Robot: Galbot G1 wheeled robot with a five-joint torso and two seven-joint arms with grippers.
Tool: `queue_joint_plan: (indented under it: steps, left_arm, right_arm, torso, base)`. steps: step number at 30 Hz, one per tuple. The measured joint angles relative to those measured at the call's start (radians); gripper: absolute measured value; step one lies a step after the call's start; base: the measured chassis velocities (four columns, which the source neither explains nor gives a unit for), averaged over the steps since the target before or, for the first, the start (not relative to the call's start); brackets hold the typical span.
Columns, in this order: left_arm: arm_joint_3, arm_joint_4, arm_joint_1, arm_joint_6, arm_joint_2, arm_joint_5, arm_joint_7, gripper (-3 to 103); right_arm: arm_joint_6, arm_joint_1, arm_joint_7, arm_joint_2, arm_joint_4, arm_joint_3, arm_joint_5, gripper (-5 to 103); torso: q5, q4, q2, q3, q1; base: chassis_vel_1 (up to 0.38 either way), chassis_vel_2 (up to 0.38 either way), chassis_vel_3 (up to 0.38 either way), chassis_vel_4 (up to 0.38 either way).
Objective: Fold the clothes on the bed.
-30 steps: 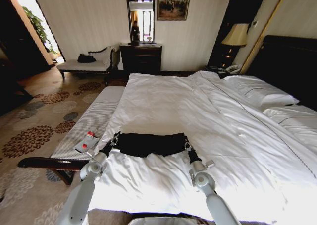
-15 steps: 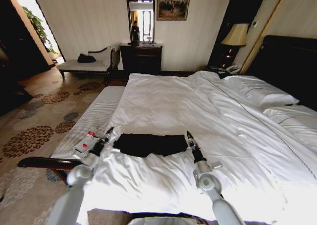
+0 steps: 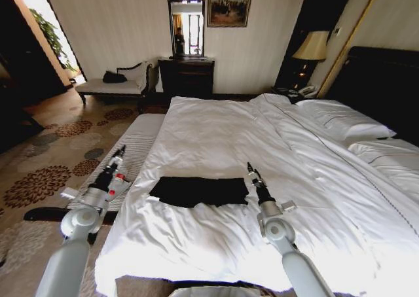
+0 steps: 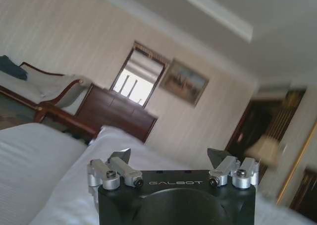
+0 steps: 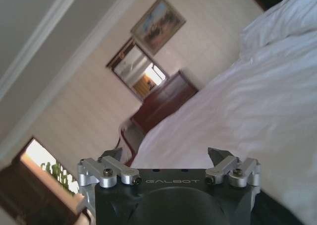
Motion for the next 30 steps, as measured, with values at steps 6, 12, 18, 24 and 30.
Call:
queue_joint_plan:
  steps: [6, 12, 18, 24, 30]
  left_arm:
    - [0.155, 0.012, 0.029, 0.005, -0.035, 0.381, -0.060, 100]
    - [0.140, 0.017, 0.046, 0.005, -0.061, 0.365, -0.080, 100]
    - [0.068, -0.030, 0.033, 0.006, -0.015, 0.228, -0.096, 100]
    - [0.013, -0.085, 0.048, 0.015, -0.015, 0.160, -0.109, 100]
    - [0.009, -0.116, 0.069, 0.019, -0.029, 0.152, -0.114, 100]
  right_arm:
    - [-0.085, 0.057, 0.084, 0.004, -0.055, -0.083, -0.049, 100]
    - [-0.138, 0.173, 0.139, -0.017, -0.174, -0.054, 0.014, 100]
    - [-0.273, 0.179, 0.247, -0.132, -0.178, 0.008, 0.022, 100]
    - [-0.364, 0.182, 0.238, -0.204, -0.188, 0.000, 0.061, 100]
    - [-0.429, 0.198, 0.180, -0.229, -0.227, -0.019, 0.179, 100]
  torso:
    - [0.0002, -0.0004, 0.000, 0.000, 0.000]
    - [0.0001, 0.0005, 0.000, 0.000, 0.000]
    - [0.0002, -0.0011, 0.000, 0.000, 0.000]
    - [0.0004, 0.0003, 0.000, 0.000, 0.000]
    - [0.0002, 0.0000, 0.000, 0.000, 0.000]
  base:
    - [0.000, 0.000, 0.000, 0.000]
    - [0.000, 0.000, 0.000, 0.000]
    - [0.000, 0.000, 0.000, 0.000]
    - [0.000, 0.000, 0.000, 0.000]
    - [0.000, 0.000, 0.000, 0.000]
